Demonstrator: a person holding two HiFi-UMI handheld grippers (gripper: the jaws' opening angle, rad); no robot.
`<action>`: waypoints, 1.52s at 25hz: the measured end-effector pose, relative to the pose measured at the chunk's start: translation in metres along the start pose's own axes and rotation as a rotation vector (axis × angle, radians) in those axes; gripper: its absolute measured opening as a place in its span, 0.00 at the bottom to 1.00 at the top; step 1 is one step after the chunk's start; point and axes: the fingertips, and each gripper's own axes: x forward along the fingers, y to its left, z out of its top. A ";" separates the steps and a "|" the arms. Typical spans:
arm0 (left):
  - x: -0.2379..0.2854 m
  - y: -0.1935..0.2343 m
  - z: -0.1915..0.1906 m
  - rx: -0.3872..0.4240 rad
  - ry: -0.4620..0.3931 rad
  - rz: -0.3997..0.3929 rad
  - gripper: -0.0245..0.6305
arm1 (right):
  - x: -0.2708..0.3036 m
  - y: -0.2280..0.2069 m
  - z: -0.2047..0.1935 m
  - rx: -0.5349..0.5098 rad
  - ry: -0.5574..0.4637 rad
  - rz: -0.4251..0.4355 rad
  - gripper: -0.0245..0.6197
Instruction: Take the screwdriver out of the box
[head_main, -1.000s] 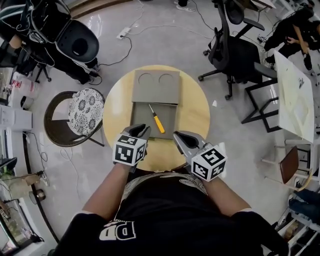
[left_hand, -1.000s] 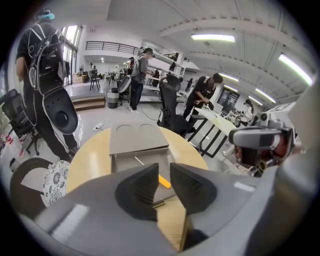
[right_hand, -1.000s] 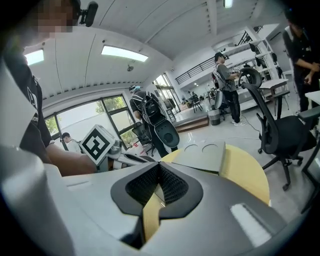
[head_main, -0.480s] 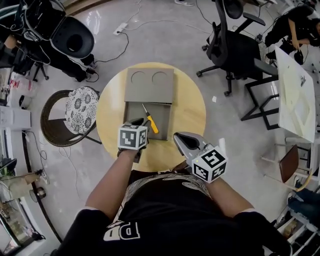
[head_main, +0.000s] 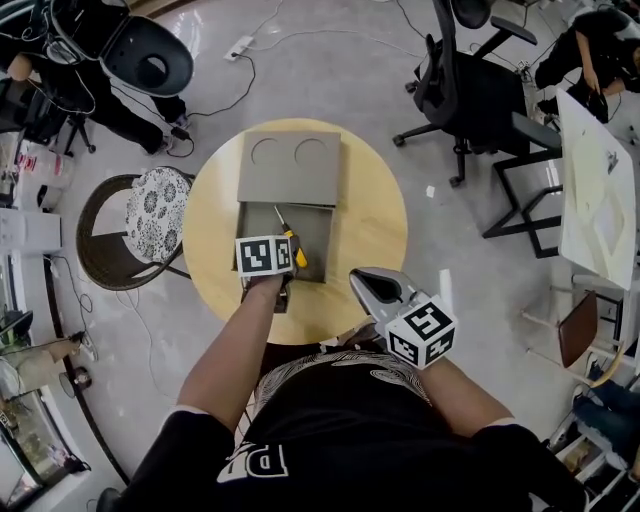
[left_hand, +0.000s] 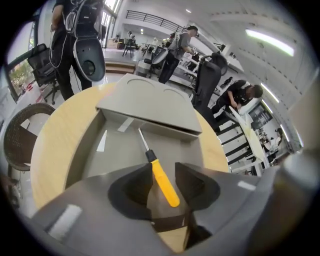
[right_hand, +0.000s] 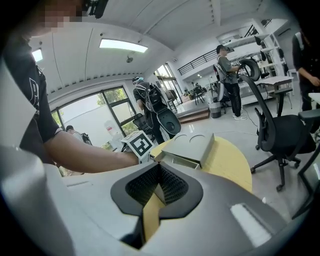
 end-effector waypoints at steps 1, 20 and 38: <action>0.004 0.000 0.000 -0.005 0.007 0.001 0.34 | -0.002 -0.003 -0.001 0.000 0.003 0.001 0.04; 0.030 0.013 -0.006 0.011 0.085 0.079 0.32 | -0.015 -0.024 -0.003 0.036 -0.019 -0.043 0.04; 0.004 0.007 -0.008 0.012 0.082 -0.100 0.25 | -0.004 0.024 0.003 0.047 -0.060 -0.125 0.04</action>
